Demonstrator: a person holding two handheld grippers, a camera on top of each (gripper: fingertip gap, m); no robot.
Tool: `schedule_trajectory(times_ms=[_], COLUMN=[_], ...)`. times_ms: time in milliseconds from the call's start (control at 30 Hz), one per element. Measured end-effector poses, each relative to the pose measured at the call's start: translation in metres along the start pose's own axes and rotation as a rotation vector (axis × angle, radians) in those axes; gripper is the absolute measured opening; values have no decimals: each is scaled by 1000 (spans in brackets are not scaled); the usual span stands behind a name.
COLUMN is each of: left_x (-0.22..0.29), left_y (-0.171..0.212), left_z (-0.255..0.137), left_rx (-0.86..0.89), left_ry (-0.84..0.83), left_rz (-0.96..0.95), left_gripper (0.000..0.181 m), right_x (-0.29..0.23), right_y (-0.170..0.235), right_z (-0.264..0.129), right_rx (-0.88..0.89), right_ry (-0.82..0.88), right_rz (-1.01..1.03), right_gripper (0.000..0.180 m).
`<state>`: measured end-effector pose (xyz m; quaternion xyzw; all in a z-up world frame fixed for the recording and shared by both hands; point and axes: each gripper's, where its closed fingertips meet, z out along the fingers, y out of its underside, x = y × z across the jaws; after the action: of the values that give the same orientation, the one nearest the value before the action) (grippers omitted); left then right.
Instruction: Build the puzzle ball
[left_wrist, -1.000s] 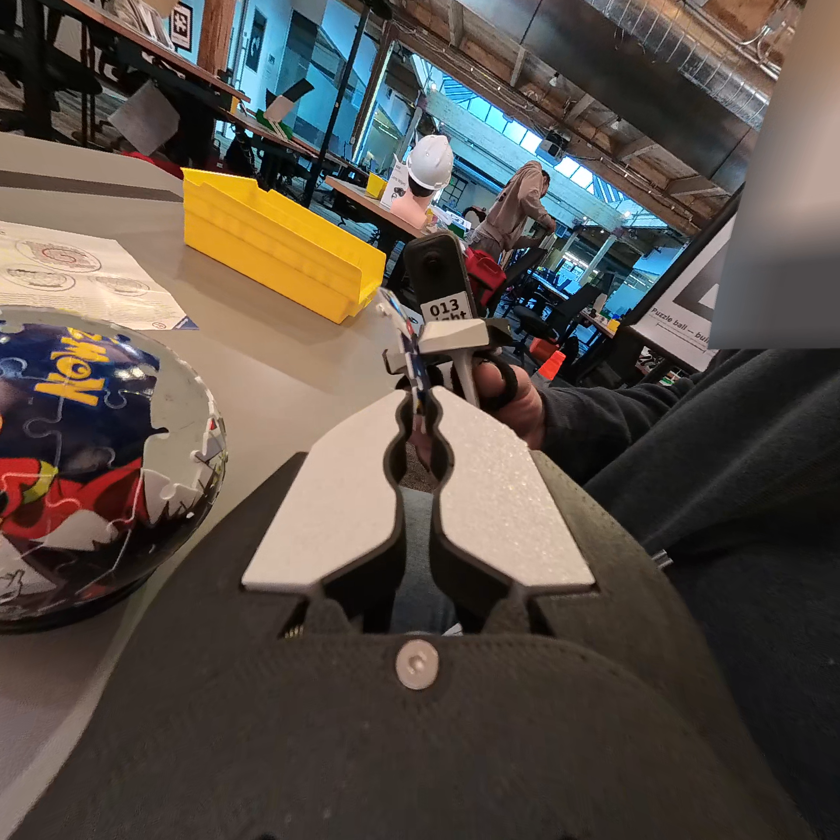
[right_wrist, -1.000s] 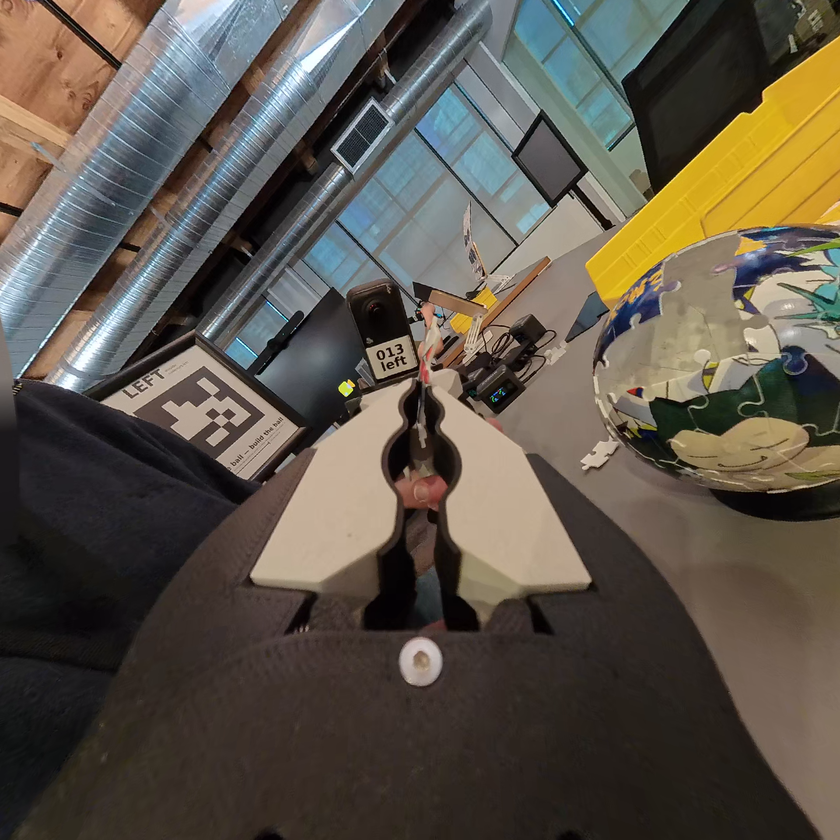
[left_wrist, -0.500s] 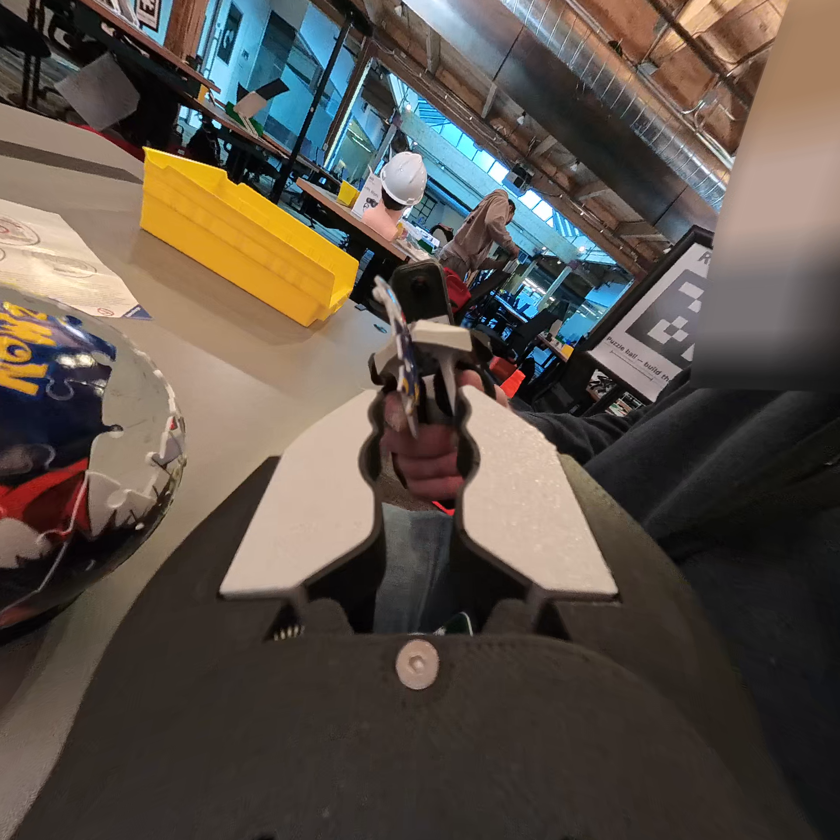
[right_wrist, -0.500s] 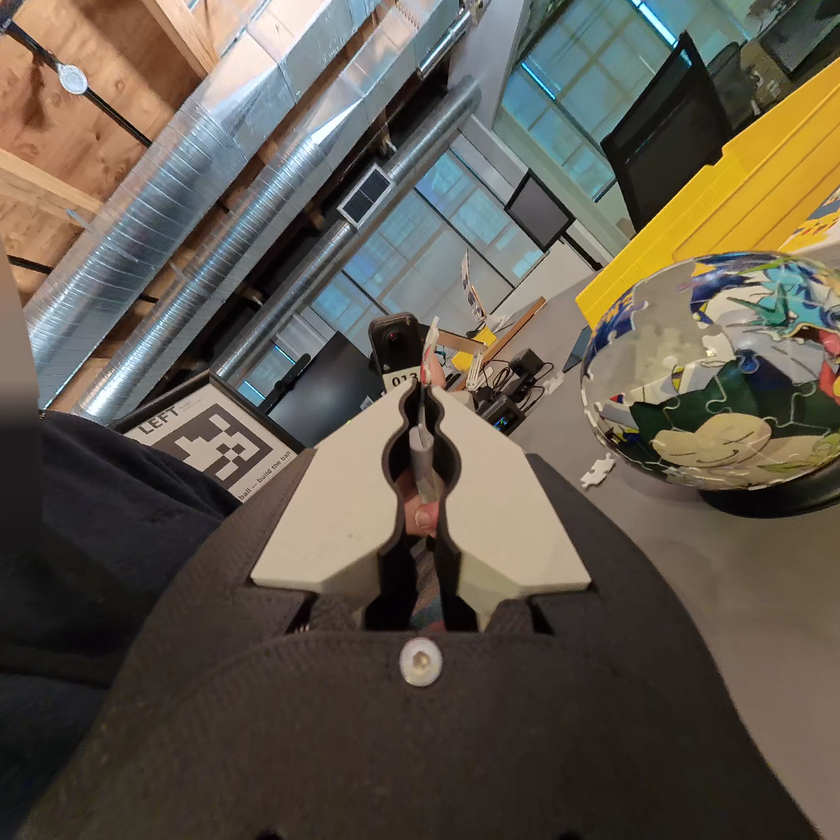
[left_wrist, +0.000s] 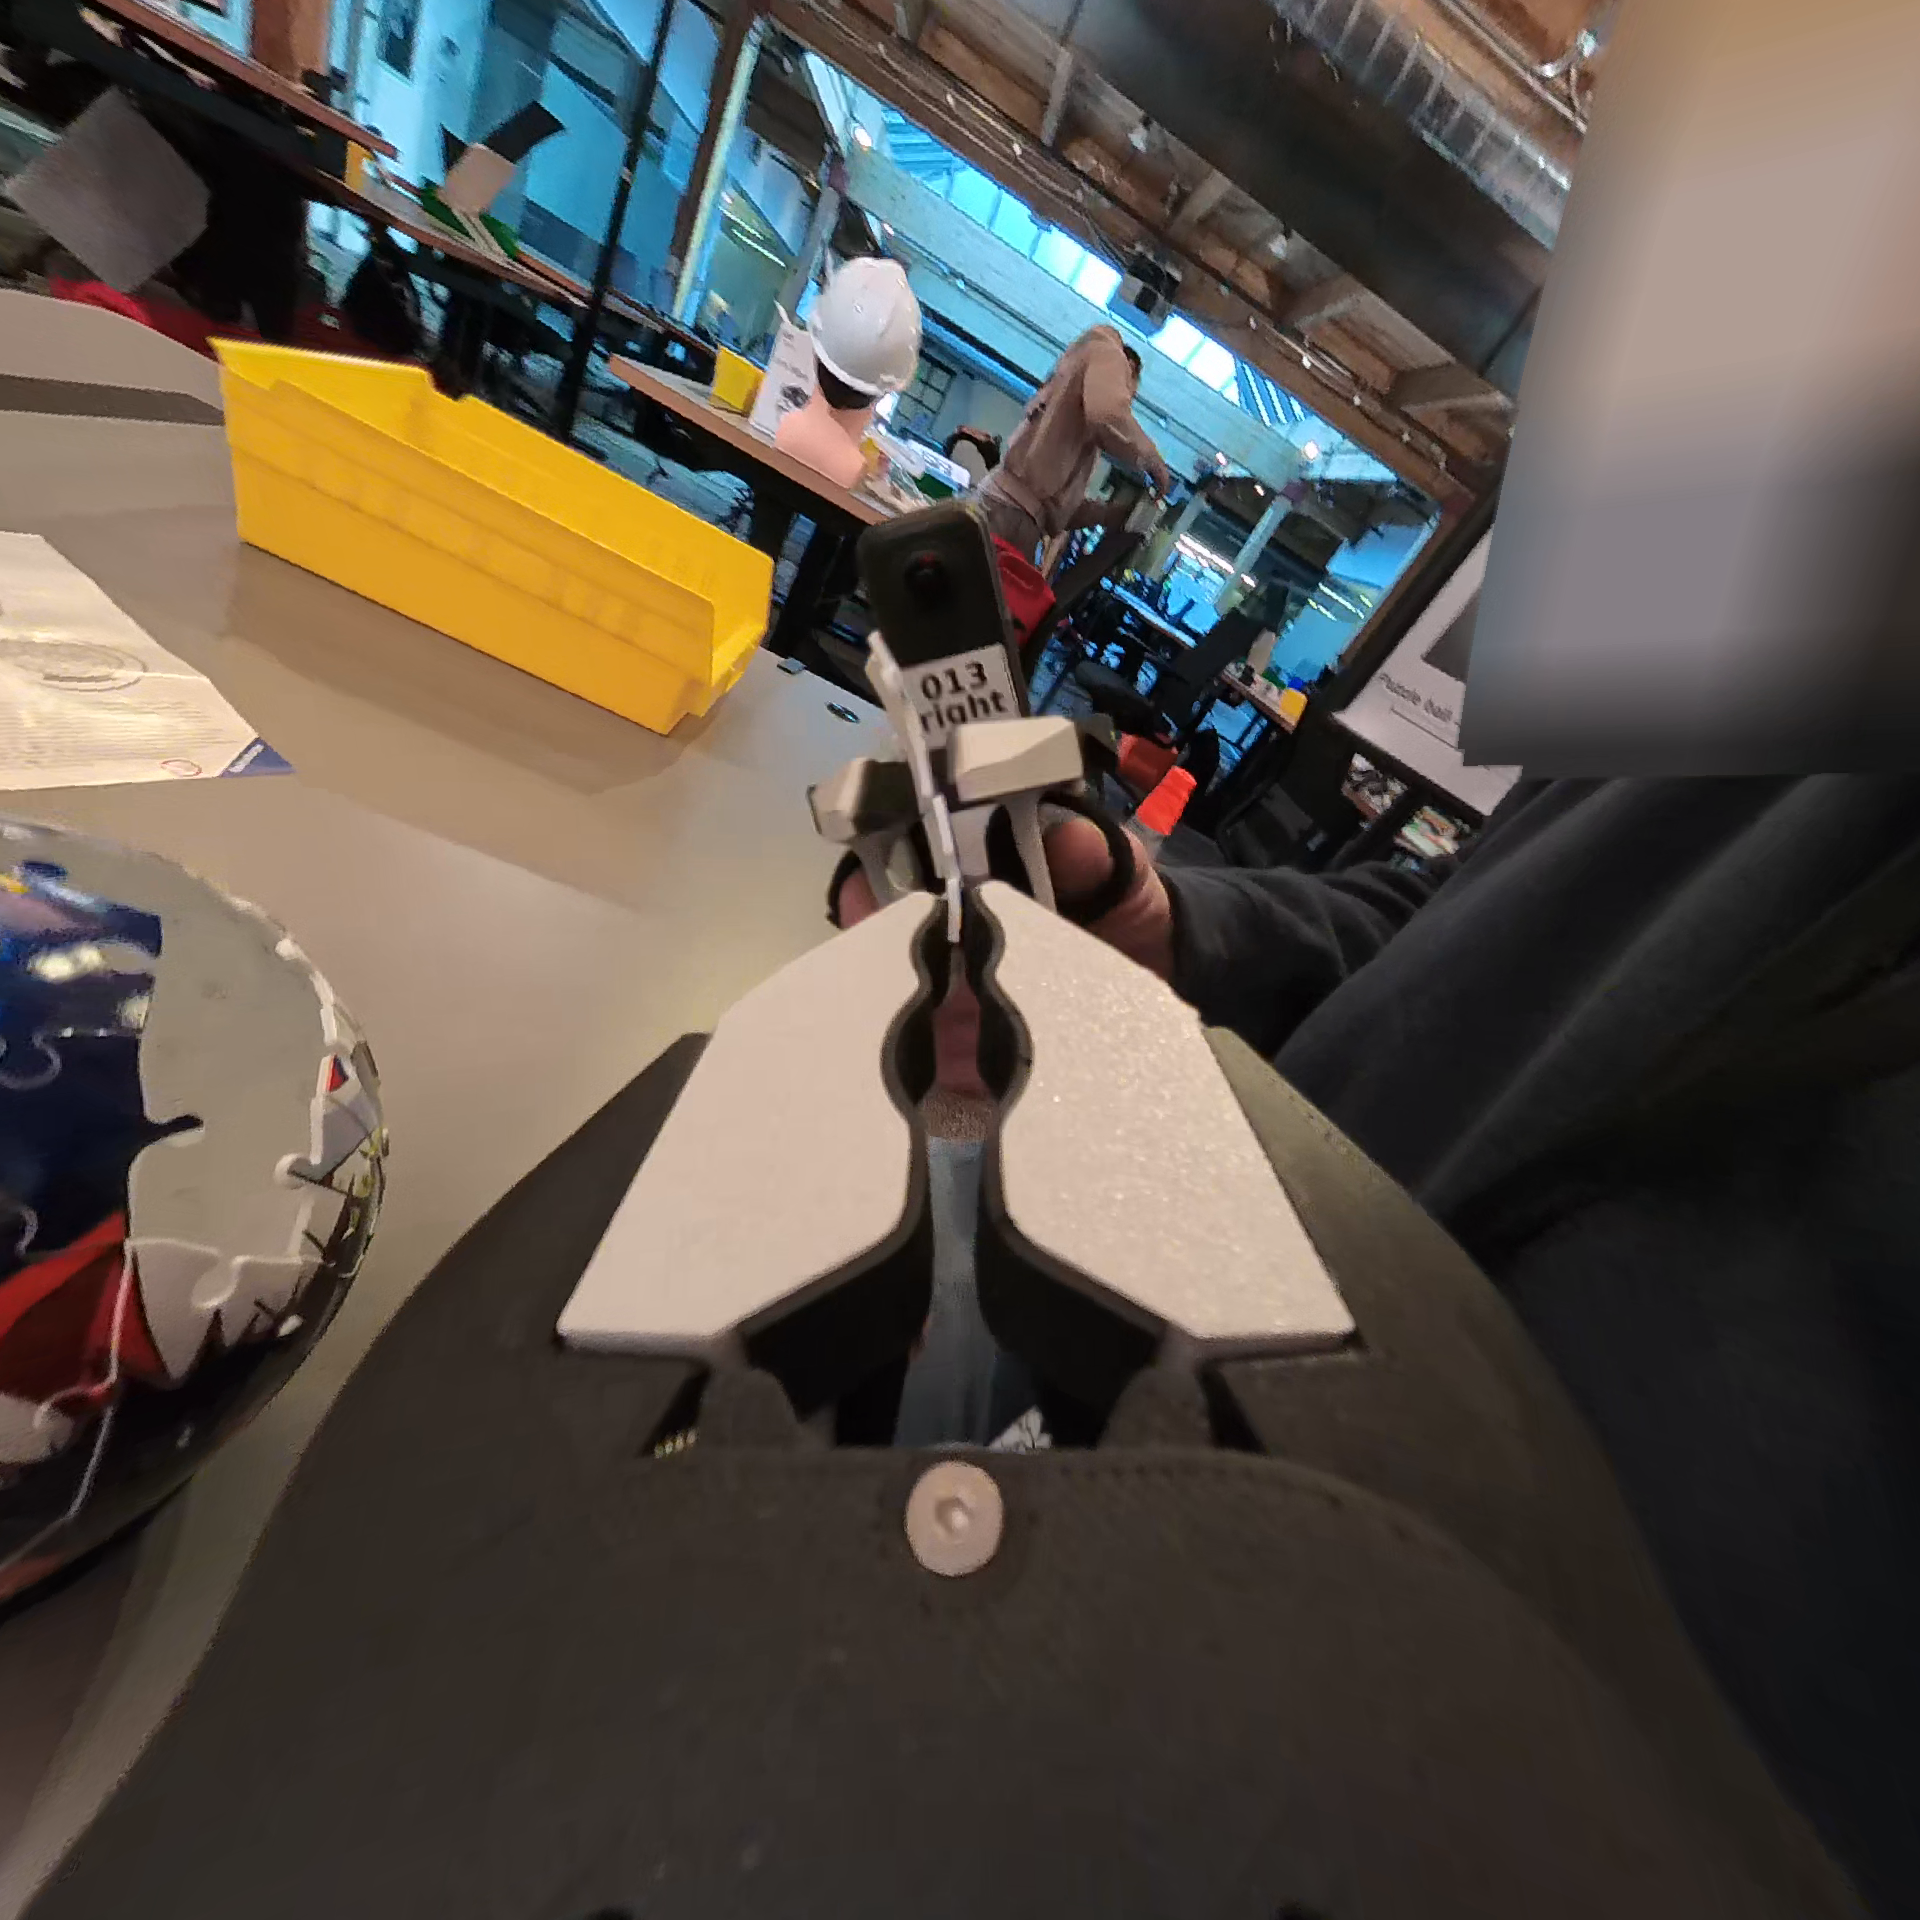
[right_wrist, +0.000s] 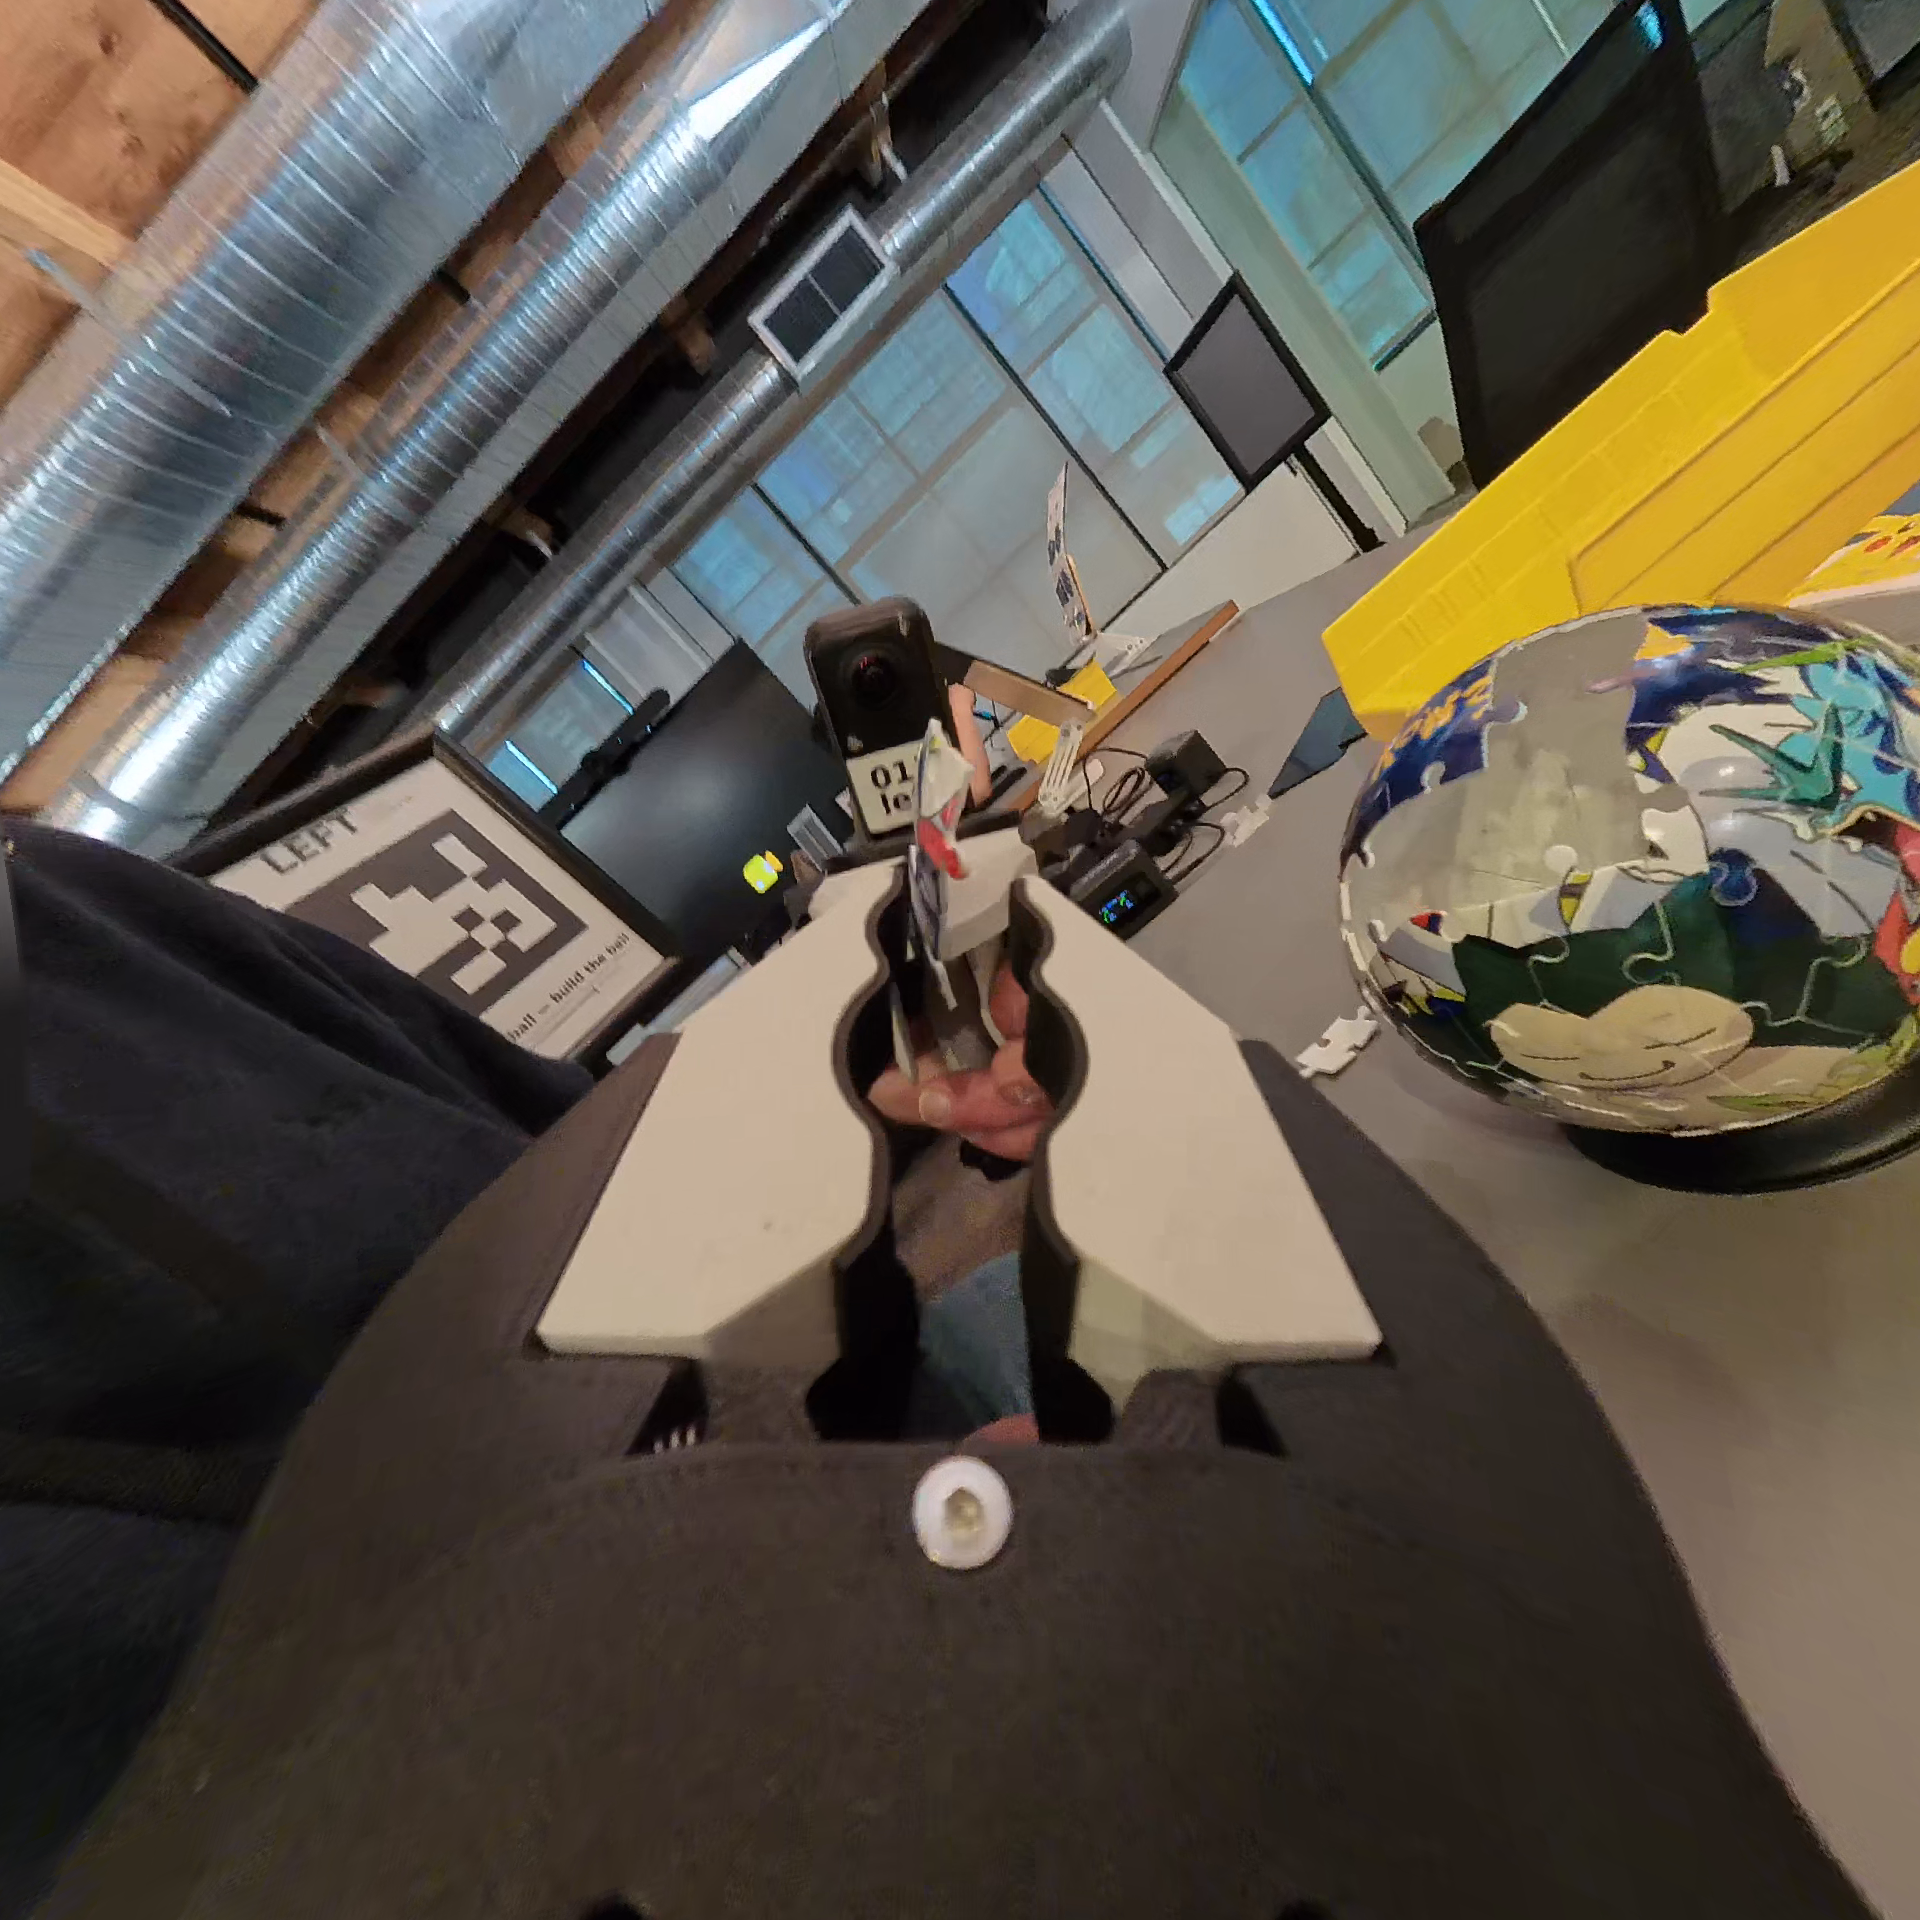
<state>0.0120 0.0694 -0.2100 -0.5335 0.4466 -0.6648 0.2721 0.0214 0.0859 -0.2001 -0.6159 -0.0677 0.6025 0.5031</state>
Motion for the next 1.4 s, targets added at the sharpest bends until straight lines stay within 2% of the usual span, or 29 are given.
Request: schedule_trajectory(times_ms=[33, 200, 333, 400, 500, 567, 700, 767, 833, 900, 1033, 1200, 1400], left_x=[1, 3, 2, 1, -1, -5, -9, -15, -15, -16, -19, -11, 4], left_y=[0, -2, 7, 9, 11, 10, -1, -6, -9, -14, -19, -21, -29], left_z=[-1, -7, -8, -6, -3, -3, -3, -3, -2, 2, 7, 10, 10], left_rx=[-25, -184, -399, -484, -589, -616, -548, -493, -433, -343, -220, -186, -160], left_ry=[13, 48, 65, 80, 84, 79, 84, 51, 51, 39, 39, 97, 234], left_rz=[10, 64, 144, 168, 220, 228, 210, 196, 165, 151, 81, 55, 2], left_gripper=[2, 2, 2, 2, 2, 2, 3, 21, 27, 21, 8, 2, 2], right_x=[-1, -3, -10, -9, 2, 0, -3, -2, 2, 0, 0, -4, -22], right_y=[0, -13, -8, 0, 9, 6, -4, -15, -25, -28, -20, -22, -26], right_z=[0, -11, -12, -9, -10, -10, -6, -5, -5, -6, -6, -8, -8], right_rx=[-20, -138, -412, -571, -750, -751, -641, -534, -427, -348, -300, -300, -284], right_ry=[0, 18, 11, 23, 56, 20, -20, -30, -20, -49, -76, -109, -252], right_rz=[-15, -140, -270, -357, -403, -385, -300, -252, -203, -161, -129, -115, -74], right_gripper=[18, 28, 31, 28, 9, 0, 0, 0, 0, 0, 0, 0, 0])
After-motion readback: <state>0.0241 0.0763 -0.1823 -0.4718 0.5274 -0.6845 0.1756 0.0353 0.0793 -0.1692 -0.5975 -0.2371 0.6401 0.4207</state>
